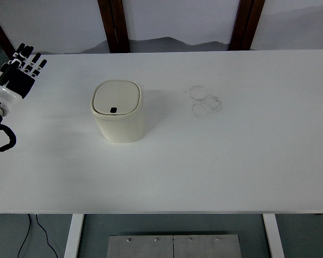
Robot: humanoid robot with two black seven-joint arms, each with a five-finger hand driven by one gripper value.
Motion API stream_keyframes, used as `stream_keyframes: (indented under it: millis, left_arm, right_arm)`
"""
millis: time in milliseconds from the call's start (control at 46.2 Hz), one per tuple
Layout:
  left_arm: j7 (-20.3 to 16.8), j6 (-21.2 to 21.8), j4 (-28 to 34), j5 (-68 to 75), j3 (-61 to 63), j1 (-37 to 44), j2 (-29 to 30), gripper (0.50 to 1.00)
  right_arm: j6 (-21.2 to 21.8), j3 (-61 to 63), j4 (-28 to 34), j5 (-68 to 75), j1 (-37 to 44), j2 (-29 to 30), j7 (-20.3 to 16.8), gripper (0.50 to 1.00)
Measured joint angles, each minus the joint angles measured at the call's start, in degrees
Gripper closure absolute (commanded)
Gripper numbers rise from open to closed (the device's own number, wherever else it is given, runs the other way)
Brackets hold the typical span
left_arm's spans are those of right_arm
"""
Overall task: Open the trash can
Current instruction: 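Raise the left hand and swing it toward the cream trash can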
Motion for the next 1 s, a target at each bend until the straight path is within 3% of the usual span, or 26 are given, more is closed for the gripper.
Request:
stream_keyframes:
  millis: [758, 996]
  left_arm:
    - [0.0, 1.7, -0.3, 0.6, 0.3, -0.9, 1.0, 0.500]
    - [0.2, 4.0, -3.0, 1.8, 2.9, -5.5, 5.3, 0.500]
  right_arm:
    - [0.0, 0.0, 0.0, 0.0, 0.0, 0.0, 0.0, 0.507]
    - [0.0, 0.0, 0.0, 0.0, 0.0, 0.0, 0.0, 0.509]
